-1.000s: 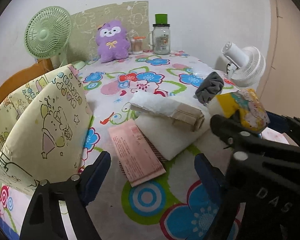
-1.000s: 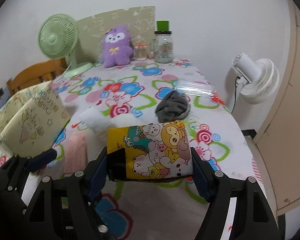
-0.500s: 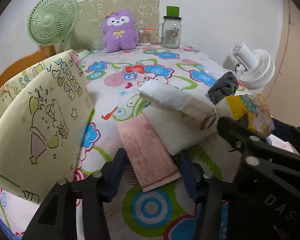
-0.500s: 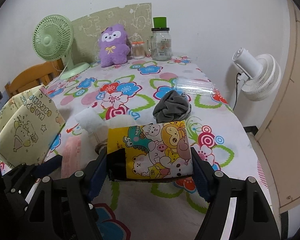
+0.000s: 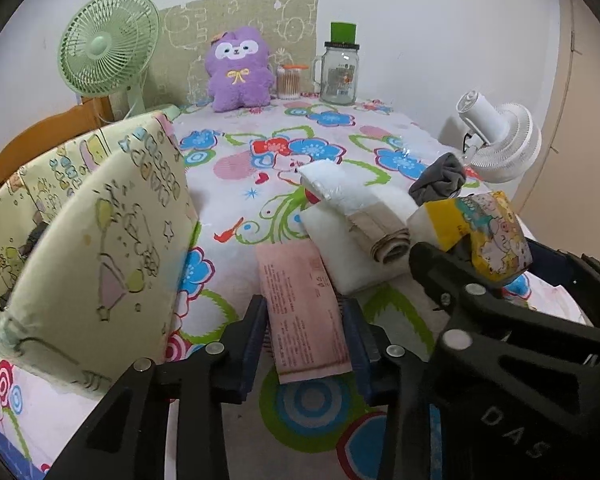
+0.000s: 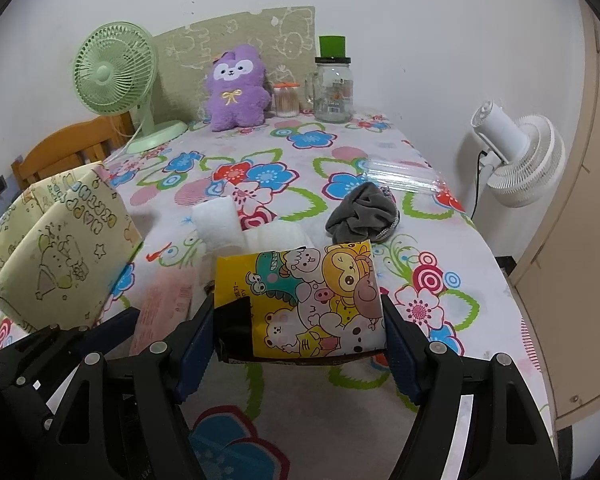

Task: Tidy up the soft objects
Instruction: 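Carry the pink packet with the left tool while the right tool carries the yellow pack over the box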

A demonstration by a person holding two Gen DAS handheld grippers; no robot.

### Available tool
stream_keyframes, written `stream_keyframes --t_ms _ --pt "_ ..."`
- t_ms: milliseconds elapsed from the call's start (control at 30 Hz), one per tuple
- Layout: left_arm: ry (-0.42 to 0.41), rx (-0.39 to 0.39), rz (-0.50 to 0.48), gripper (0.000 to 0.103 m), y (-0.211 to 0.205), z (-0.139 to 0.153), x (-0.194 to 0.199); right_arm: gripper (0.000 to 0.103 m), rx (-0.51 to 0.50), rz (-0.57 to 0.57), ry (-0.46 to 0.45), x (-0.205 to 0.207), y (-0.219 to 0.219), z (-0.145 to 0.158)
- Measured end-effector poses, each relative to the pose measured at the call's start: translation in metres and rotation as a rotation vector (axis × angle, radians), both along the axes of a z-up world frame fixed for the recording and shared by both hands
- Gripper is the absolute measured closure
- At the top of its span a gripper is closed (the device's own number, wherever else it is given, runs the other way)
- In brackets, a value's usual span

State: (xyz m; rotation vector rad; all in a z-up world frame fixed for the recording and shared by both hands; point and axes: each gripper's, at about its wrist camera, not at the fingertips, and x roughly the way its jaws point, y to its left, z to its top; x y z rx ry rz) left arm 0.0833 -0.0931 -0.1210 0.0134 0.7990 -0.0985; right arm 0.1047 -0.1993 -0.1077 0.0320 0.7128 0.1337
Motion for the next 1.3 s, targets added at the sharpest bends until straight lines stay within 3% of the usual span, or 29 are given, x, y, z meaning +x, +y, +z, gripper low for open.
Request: stream_keyframes --t_ms 567,1300 --pt "-0.078 0.004 -0.008 0.064 0.001 0.032 -0.025 0.026 0.015 0.002 -0.050 -0.027 0.006 0.026" --pt "-0.145 -0.003 -0.072 0.064 -0.004 0.085 -0.046 0.026 0.014 -0.048 -0.132 -0.057 0.003 0.081"
